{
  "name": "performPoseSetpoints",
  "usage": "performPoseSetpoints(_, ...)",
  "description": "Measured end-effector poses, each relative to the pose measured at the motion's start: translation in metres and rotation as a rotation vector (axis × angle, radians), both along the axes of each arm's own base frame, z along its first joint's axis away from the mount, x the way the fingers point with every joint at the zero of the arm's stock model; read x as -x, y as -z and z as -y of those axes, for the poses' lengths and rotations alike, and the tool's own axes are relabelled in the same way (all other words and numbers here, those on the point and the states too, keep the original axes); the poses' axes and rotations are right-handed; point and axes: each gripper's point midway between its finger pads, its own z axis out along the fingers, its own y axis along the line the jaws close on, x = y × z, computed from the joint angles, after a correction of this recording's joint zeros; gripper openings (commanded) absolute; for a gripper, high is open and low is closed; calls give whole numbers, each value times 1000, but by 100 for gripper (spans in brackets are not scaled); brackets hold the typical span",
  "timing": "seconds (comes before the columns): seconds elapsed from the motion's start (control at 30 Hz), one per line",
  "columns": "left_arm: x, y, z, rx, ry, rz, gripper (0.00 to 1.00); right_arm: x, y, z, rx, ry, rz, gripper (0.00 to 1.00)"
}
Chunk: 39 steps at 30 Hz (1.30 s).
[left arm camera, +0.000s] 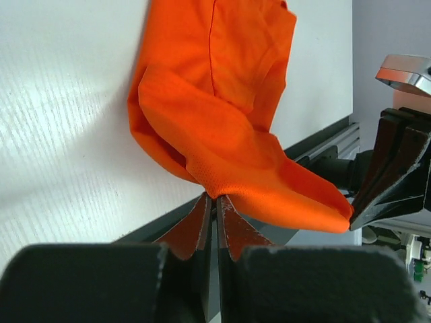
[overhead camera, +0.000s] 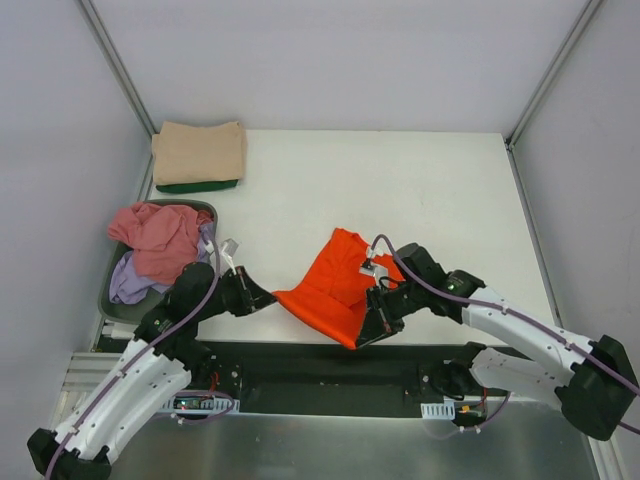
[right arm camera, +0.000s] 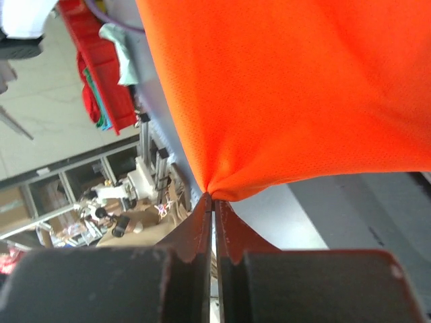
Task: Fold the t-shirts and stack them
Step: Fold the long partially folded tshirt into a neat square
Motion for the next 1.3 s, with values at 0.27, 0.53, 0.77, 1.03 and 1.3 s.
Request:
performPoseSetpoints(0.27,17,-17,-9,13,-7,6,0,16,-33,-1,-110,-17,18,1)
performPoseSetpoints(0.53,2,-38,-12,-19,-54,22,0,0,-32,3,-106,71,44,1)
performPoseSetpoints(0.77,-13,-34,-9,-70,-72,-7,0,-40,-22,21,-78,253,77,1)
performPoseSetpoints(1.03,-51,-35,11,-105,-54,-15,0,-64,-3,40,20,346,118,1)
performPoseSetpoints(1.3,-97,-39,37,-136,-34,-18,0,-100,7,66,129,479,216,1)
